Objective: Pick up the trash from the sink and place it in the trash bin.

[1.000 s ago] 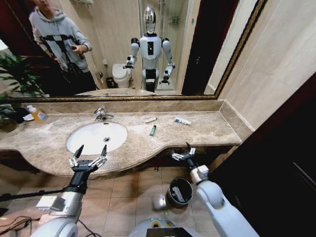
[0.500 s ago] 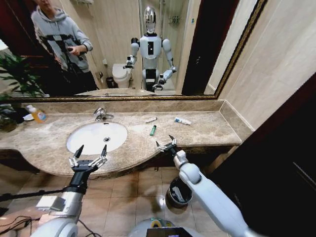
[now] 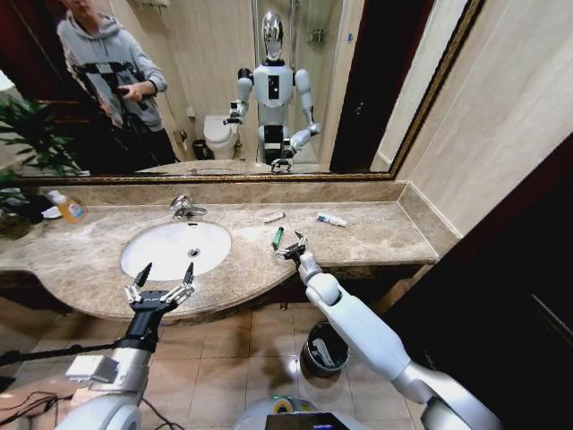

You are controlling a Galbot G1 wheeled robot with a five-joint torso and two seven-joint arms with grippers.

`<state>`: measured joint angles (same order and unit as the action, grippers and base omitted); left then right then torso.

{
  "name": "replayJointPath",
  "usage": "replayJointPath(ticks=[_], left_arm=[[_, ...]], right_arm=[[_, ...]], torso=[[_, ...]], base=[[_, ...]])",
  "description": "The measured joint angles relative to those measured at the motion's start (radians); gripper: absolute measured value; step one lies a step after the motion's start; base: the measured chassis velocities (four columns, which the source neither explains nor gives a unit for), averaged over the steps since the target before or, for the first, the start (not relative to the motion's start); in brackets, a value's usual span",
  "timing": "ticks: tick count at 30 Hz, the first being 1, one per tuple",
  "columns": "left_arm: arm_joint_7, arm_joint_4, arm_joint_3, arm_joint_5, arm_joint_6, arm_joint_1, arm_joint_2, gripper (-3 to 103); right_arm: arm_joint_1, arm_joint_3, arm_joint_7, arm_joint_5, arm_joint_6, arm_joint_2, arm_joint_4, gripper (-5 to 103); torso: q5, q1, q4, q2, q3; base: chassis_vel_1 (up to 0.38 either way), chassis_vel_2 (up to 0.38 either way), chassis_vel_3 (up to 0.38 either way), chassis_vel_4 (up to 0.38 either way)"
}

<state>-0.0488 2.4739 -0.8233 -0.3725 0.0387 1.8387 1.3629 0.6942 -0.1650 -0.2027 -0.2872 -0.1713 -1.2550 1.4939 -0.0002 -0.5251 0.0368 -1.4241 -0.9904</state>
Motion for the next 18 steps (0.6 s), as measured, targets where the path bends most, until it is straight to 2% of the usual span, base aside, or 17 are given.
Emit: replayJointPath(ticks=[10,12,16,18], left_arm=[[0.0,0.0,0.0,0.0,0.0,0.0,0.0,100],[0.0,0.0,0.0,0.0,0.0,0.0,0.0,100],[0.0,0.0,0.0,0.0,0.0,0.0,0.0,100],[0.0,0.0,0.0,0.0,0.0,0.0,0.0,100]], right_arm=[[-0.046,-0.032,-0.014,0.02,-0.012,-0.048,-0.084,101],[-0.048,-0.033,-0.014,0.026,-0.013,-0.05,-0.097,94],[-0.05,-0.033,-0.014,0.028,-0.013,-0.05,-0.106,90],[-0.052,-0.033,-0.012,0.029,-0.012,-0.05,-0.115,79]], torso=[[0.0,0.0,0.0,0.0,0.0],[0.0,0.0,0.0,0.0,0.0],[0.0001,0.0,0.0,0.0,0.0],[0.0001,0.0,0.0,0.0,0.0]], base=[[0.0,0.0,0.0,0.0],[0.0,0.0,0.0,0.0],[0.0,0.0,0.0,0.0],[0.0,0.0,0.0,0.0]])
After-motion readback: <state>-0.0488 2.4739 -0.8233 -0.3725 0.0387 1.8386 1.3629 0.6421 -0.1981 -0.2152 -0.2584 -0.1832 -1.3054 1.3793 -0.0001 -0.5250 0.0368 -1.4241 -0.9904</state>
